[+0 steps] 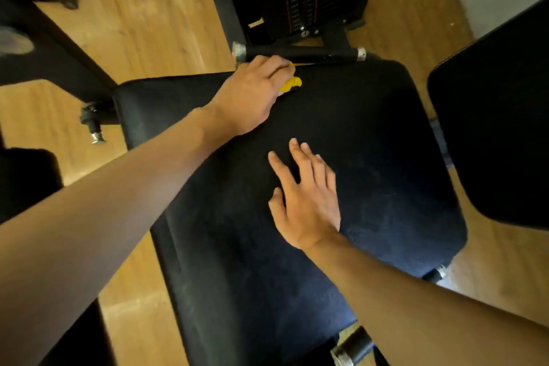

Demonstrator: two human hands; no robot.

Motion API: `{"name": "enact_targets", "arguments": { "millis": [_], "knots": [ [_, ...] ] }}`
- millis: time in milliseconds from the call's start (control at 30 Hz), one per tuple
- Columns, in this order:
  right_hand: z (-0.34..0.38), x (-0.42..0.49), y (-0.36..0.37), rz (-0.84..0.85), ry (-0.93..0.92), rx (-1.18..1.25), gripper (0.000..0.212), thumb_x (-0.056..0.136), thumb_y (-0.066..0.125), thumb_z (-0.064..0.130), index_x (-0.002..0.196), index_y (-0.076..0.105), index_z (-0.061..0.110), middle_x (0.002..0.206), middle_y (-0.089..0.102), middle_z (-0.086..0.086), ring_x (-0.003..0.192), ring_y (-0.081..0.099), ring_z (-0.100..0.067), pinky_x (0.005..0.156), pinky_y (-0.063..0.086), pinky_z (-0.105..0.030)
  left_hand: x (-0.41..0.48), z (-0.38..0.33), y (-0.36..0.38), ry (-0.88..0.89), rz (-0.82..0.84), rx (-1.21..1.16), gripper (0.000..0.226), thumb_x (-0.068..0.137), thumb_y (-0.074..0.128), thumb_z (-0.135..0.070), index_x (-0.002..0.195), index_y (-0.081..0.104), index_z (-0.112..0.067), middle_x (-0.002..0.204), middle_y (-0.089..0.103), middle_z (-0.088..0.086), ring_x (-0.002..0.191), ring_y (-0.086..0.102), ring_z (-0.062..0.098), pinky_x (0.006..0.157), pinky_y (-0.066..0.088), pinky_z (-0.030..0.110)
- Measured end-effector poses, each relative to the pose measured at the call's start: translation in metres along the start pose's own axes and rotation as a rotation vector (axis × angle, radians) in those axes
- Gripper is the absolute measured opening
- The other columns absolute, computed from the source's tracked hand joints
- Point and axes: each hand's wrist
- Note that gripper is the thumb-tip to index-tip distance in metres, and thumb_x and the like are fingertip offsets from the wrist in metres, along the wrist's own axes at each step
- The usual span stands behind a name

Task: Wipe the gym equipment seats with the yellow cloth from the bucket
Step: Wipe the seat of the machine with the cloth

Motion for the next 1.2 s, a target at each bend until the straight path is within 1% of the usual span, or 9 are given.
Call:
{"name": "enact_targets", "arguments": {
  "millis": [133,367,500,567,633,733,833,1033,1200],
  "knots": [
    [0.003,0.000,0.001,-0.028,0.005,0.002,0.061,0.093,0.035,0.037,0.153,0.036,0.028,0.163,0.025,-0.011,0.150,0.021,-0.030,0.119,0.025,-0.049,-0.090,0.023,-0.014,-0.070,-0.030,0.008,0.053,0.096,0.060,-0.001,0.147,0.049,-0.004,0.152,0.048,0.015,0.134,0.048,0.040,0.105,0.045,0.057],
    [0.006,-0.001,0.002,-0.084,-0.001,0.016,0.056,0.095,0.035,0.033,0.151,0.040,0.027,0.161,0.030,-0.010,0.148,0.025,-0.030,0.118,0.024,-0.048,-0.186,-0.048,0.005,-0.112,-0.057,-0.049,0.058,0.098,0.063,-0.010,0.152,0.044,-0.007,0.161,0.039,0.010,0.149,0.036,0.033,0.115,0.040,0.051],
    [0.008,0.003,-0.006,-0.148,0.047,0.094,0.047,0.097,0.045,0.022,0.143,0.051,0.027,0.151,0.045,-0.006,0.142,0.036,-0.026,0.122,0.018,-0.047,-0.196,-0.064,-0.009,-0.163,-0.114,-0.101,0.061,0.102,0.054,-0.033,0.157,0.038,-0.012,0.169,0.021,0.010,0.158,0.015,0.030,0.127,0.016,0.051],
    [0.021,0.009,-0.021,-0.227,0.068,0.125,0.043,0.096,0.047,0.024,0.139,0.054,0.023,0.138,0.055,-0.005,0.133,0.046,-0.025,0.123,0.017,-0.047,-0.206,-0.072,-0.013,-0.325,-0.224,-0.188,0.061,0.099,0.051,-0.032,0.155,0.039,-0.009,0.167,0.025,0.011,0.157,0.019,0.031,0.127,0.017,0.053],
    [0.047,0.019,-0.031,-0.256,-0.017,0.160,0.049,0.098,0.047,0.033,0.145,0.046,0.020,0.145,0.050,-0.007,0.138,0.042,-0.025,0.123,0.020,-0.048,-0.220,-0.079,-0.011,-0.528,-0.357,-0.288,0.056,0.101,0.047,-0.028,0.152,0.042,-0.005,0.162,0.033,0.013,0.152,0.028,0.031,0.122,0.027,0.055],
    [0.092,0.034,-0.021,-0.025,-0.275,0.078,0.066,0.100,0.040,0.054,0.157,0.028,0.021,0.165,0.020,-0.010,0.154,0.014,-0.028,0.125,0.011,-0.048,-0.238,-0.092,-0.001,-0.703,-0.459,-0.336,0.053,0.103,0.042,-0.026,0.149,0.042,0.000,0.153,0.039,0.017,0.145,0.037,0.032,0.117,0.034,0.054],
    [0.097,0.044,-0.002,0.056,-0.361,0.004,0.064,0.104,0.031,0.054,0.158,0.026,0.020,0.168,0.010,-0.010,0.156,0.003,-0.025,0.126,0.005,-0.043,-0.243,-0.111,0.010,-0.756,-0.386,-0.272,0.059,0.101,0.041,-0.030,0.152,0.036,0.001,0.156,0.037,0.018,0.148,0.033,0.032,0.121,0.031,0.051],
    [0.059,0.075,-0.005,-0.020,-0.568,-0.035,0.057,0.100,0.035,0.043,0.144,0.050,0.011,0.158,0.037,-0.015,0.149,0.031,-0.029,0.124,0.022,-0.042,-0.235,-0.117,0.034,-0.676,-0.110,0.041,0.074,0.105,0.032,-0.048,0.163,0.014,-0.007,0.171,0.009,0.011,0.159,0.006,0.025,0.129,0.011,0.045],
    [-0.042,0.122,-0.032,-0.066,-0.293,0.032,0.057,0.103,0.034,0.047,0.149,0.046,0.013,0.162,0.032,-0.009,0.151,0.025,-0.022,0.124,0.008,-0.030,-0.233,-0.116,0.034,-0.632,-0.070,0.123,0.065,0.104,0.034,-0.048,0.161,0.028,-0.018,0.171,0.015,0.009,0.158,0.011,0.030,0.128,0.013,0.050]
  ]
}}
Point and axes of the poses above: each hand's wrist, its own x-axis towards the middle knuckle, its own y-axis out of the palm, z = x × y
